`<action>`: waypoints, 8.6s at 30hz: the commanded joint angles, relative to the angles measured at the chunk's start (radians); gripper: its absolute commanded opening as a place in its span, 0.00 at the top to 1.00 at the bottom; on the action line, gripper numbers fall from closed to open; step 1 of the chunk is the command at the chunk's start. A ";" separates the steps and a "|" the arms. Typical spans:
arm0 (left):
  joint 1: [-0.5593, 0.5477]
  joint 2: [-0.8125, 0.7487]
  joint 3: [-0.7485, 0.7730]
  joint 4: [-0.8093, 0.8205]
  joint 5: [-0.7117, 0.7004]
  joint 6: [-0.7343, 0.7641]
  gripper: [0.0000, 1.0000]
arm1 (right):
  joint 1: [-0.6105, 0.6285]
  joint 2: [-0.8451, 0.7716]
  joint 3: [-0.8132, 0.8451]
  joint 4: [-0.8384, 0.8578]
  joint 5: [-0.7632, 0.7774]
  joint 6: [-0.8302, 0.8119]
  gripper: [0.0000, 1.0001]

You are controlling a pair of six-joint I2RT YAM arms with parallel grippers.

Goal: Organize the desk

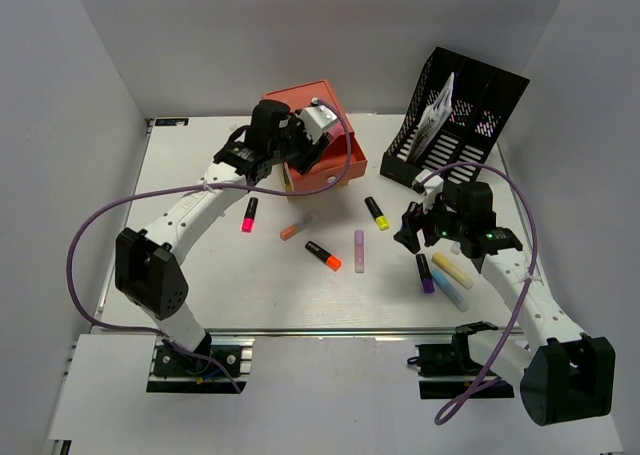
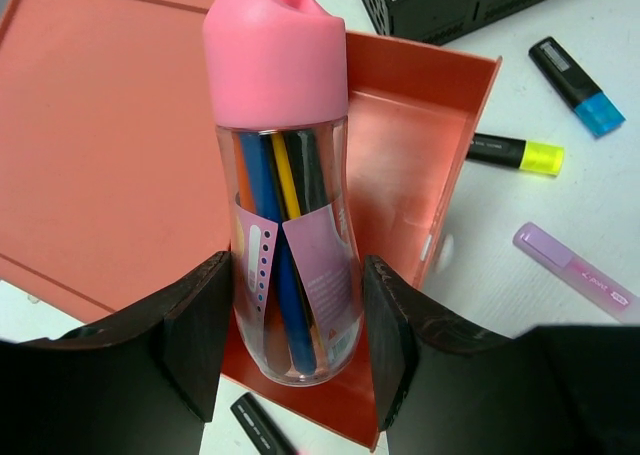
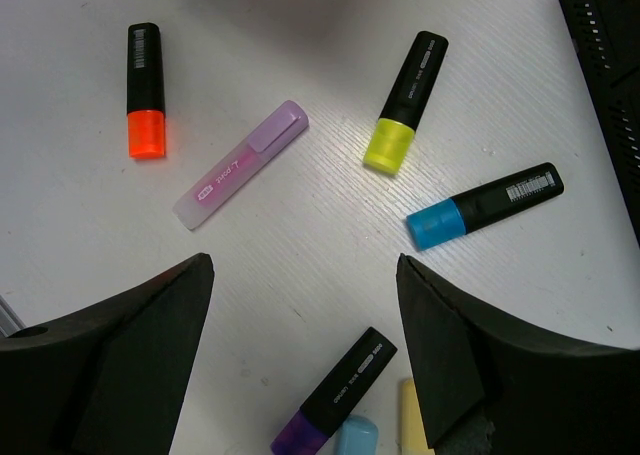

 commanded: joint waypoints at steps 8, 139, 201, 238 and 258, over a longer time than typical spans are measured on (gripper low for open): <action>-0.004 -0.055 -0.021 -0.019 0.031 0.022 0.39 | -0.007 0.003 0.000 0.014 -0.015 -0.005 0.21; 0.028 -1.027 -0.987 -0.018 -0.376 -1.234 0.20 | 0.339 1.000 0.664 0.764 0.416 1.098 0.56; 0.188 0.122 -0.423 0.090 -0.520 -0.792 0.35 | 0.209 0.202 0.034 0.564 -0.242 0.625 0.34; 0.082 -0.508 -0.501 0.106 0.265 -0.394 1.00 | 0.014 -0.114 0.052 0.301 -0.555 0.130 1.00; -0.021 0.063 -0.039 0.159 0.043 0.041 0.89 | -0.093 -0.161 0.006 0.327 -0.444 0.151 1.00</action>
